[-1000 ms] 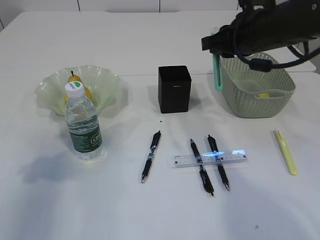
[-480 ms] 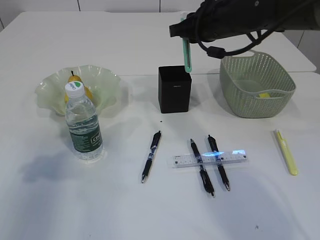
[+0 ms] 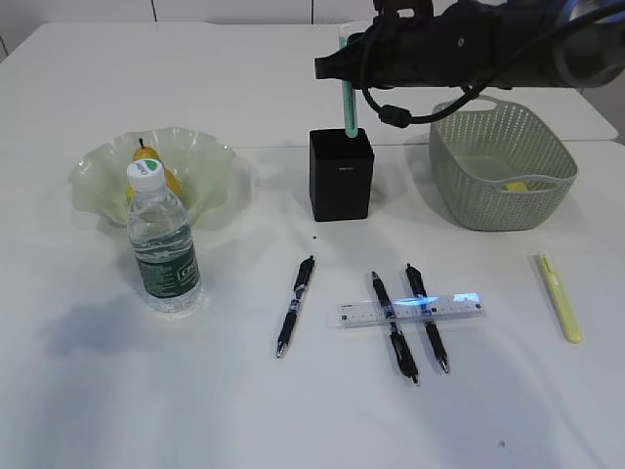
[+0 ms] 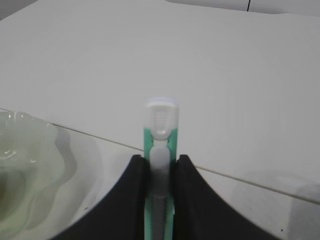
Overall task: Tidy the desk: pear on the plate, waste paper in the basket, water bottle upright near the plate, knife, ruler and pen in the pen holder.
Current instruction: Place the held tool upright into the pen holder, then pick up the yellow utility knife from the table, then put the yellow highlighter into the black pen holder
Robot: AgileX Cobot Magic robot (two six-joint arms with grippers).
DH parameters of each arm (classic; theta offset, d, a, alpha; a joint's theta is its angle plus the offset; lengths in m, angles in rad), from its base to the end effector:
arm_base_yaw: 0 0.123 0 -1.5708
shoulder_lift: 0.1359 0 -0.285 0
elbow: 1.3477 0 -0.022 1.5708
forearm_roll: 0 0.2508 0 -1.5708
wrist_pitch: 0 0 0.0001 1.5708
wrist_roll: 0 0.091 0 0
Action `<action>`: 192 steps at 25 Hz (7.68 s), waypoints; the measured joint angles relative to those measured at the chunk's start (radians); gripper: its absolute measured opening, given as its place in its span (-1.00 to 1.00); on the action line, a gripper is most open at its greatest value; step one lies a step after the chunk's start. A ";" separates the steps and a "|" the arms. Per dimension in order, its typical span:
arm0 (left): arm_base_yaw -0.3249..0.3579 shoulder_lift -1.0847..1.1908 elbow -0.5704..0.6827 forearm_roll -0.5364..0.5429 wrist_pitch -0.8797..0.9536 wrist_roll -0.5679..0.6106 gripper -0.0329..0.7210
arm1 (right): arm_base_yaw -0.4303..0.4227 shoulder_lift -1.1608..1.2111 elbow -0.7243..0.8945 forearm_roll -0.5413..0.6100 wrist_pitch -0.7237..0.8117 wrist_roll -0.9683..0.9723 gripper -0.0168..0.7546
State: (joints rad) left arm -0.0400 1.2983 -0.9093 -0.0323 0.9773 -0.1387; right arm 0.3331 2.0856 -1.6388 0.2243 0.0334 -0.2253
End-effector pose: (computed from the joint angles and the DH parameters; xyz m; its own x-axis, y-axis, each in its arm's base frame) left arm 0.2330 -0.0118 0.2647 -0.9526 -0.1181 -0.2803 -0.1023 0.9923 -0.0703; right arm 0.4715 0.1639 0.2472 -0.3608 -0.1260 -0.9241 -0.3339 0.9426 0.0018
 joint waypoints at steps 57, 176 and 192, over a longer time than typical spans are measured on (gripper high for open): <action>0.000 0.000 0.000 0.000 0.007 0.002 0.47 | -0.013 -0.198 -0.002 -0.029 0.661 0.000 -0.30; 0.000 0.000 0.000 0.000 -0.020 0.002 0.46 | -0.214 -0.364 0.363 -0.156 0.878 0.099 -0.64; 0.000 0.000 0.000 0.000 -0.020 0.002 0.46 | -0.118 -0.366 0.426 0.456 0.333 -0.469 -0.64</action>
State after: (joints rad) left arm -0.0400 1.2983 -0.9093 -0.0323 0.9574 -0.1366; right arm 0.2146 1.7197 -1.2124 0.6805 0.3663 -0.6942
